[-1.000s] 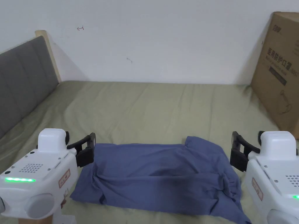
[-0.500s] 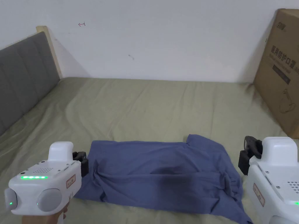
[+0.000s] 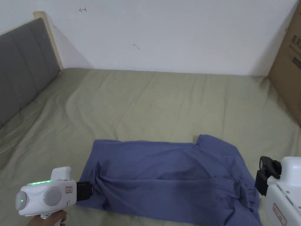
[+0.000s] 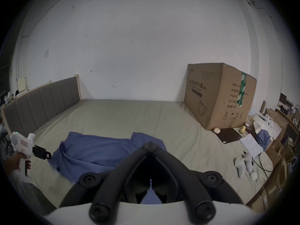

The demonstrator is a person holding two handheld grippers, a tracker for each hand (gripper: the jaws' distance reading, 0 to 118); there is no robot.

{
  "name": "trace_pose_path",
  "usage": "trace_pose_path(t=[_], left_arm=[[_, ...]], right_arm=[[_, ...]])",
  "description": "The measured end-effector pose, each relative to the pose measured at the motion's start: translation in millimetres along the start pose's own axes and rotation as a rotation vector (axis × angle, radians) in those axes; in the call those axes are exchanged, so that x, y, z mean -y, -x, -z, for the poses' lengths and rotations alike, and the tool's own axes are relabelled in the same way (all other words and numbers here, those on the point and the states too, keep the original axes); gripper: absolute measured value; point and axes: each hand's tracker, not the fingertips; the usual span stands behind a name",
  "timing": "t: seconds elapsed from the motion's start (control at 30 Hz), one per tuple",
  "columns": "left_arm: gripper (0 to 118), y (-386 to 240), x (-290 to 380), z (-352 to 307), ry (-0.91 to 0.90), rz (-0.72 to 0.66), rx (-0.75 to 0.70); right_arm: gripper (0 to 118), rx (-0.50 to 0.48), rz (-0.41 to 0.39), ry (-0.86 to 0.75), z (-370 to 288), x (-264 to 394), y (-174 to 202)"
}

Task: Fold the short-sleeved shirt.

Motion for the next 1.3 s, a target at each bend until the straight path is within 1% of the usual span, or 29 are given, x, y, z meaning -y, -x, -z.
trace_pose_path(t=[0.07, 0.17, 0.2, 0.23, 0.27, 0.33, 0.37, 0.4, 0.43, 0.5, 0.53, 0.57, 0.6, 0.63, 0.67, 0.7, 0.73, 0.83, 0.87, 0.9, 0.97, 1.0, 1.03, 1.07, 1.1, 1.13, 1.17, 1.3], left_arm=[[93, 3.2, -1.1, 16.2, 0.053, -0.007, -0.027], [93, 4.5, 4.6, 32.4, 0.13, 0.021, -0.06], [93, 4.3, 6.5, 34.9, 0.118, 0.016, -0.053], [87, 4.1, 9.9, 35.7, 0.115, 0.016, -0.054], [78, 1.9, 12.4, 34.3, 0.108, 0.029, -0.052], [64, -5.2, 14.5, 31.2, 0.092, 0.072, -0.069], [49, -9.4, 14.8, 25.5, 0.079, 0.096, -0.058], [26, -13.2, 15.3, 24.2, 0.066, 0.126, -0.058], [7, -15.6, 15.3, 23.3, 0.058, 0.14, -0.054], [6, -16.9, 14.4, 20.9, 0.056, 0.152, -0.033], [5, -16.5, 13.7, 17.8, 0.049, 0.147, -0.026], [5, -16.4, 12.8, 12.0, 0.028, 0.145, -0.023], [5, -16.0, 11.4, 5.1, 0.005, 0.144, -0.017], [5, -15.8, 6.9, -3.4, -0.014, 0.138, -0.003], [5, -15.1, 4.3, -9.0, -0.032, 0.13, 0.009], [5, -14.1, 1.5, -13.5, -0.038, 0.128, 0.015], [5, -13.2, -1.2, -16.4, -0.041, 0.128, 0.02], [5, -12.3, -8.5, -18.6, -0.052, 0.129, 0.021], [5, -11.4, -8.8, -18.1, -0.05, 0.123, 0.025], [5, -12.4, -9.6, -17.0, -0.049, 0.118, 0.029], [5, -11.7, -7.8, -16.3, -0.041, 0.113, 0.032], [5, -11.3, -6.0, -15.9, -0.038, 0.115, 0.03], [5, -10.9, -5.4, -15.1, -0.035, 0.116, 0.029], [5, -10.1, -3.7, -14.9, -0.027, 0.116, 0.03], [5, -8.9, -1.7, -15.4, -0.023, 0.116, 0.03], [5, -7.2, 0.2, -16.5, -0.022, 0.115, 0.029], [5, -5.4, 1.0, -18.6, -0.02, 0.108, 0.03], [5, 6.4, 6.1, -32.3, -0.028, 0.056, 0.047]], right_arm=[[0, 0.002, 0.009, 0.024, 8.4, 3.2, -0.4], [0, 0.012, 0.001, 0.052, 17.6, 9.0, 0.5], [0, 0.014, -0.004, 0.06, 20.2, 10.5, 0.9], [0, 0.015, -0.007, 0.067, 23.1, 12.1, 1.1], [0, 0.016, -0.009, 0.076, 25.0, 14.7, 0.3], [0, 0.02, -0.006, 0.094, 29.8, 18.7, -0.5], [0, 0.024, -0.001, 0.105, 32.2, 21.2, -1.5], [0, 0.027, 0.009, 0.118, 34.6, 25.4, -4.5], [0, 0.032, 0.022, 0.135, 37.5, 28.8, -6.4], [0, 0.033, 0.062, 0.194, 46.6, 39.4, -13.0], [7, 0.039, 0.075, 0.225, 51.1, 46.1, -17.1], [23, 0.046, 0.081, 0.268, 57.4, 55.0, -21.4], [44, 0.053, 0.09, 0.305, 63.4, 64.2, -24.9], [78, 0.054, 0.096, 0.348, 70.3, 74.6, -28.5], [98, 0.069, 0.108, 0.404, 76.6, 85.4, -32.0], [107, 0.09, 0.12, 0.438, 82.1, 96.1, -33.6], [108, 0.096, 0.125, 0.457, 87.2, 107.5, -35.4], [106, 0.089, 0.122, 0.567, 101.2, 135.8, -40.0], [102, 0.08, 0.123, 0.603, 104.9, 143.4, -40.1], [94, 0.065, 0.133, 0.624, 107.2, 150.7, -41.2], [59, 0.052, 0.155, 0.651, 111.3, 161.1, -43.2], [47, 0.018, 0.181, 0.665, 112.9, 164.0, -44.5], [35, 0.001, 0.191, 0.67, 114.3, 166.1, -45.6], [13, 0.01, 0.191, 0.653, 111.3, 164.9, -46.1], [7, 0.003, 0.198, 0.633, 107.6, 160.5, -47.4], [7, -0.01, 0.208, 0.613, 104.4, 156.0, -49.2], [7, 0.009, 0.222, 0.584, 99.0, 150.1, -50.3], [7, 0.01, 0.232, 0.523, 78.1, 131.4, -57.5]])
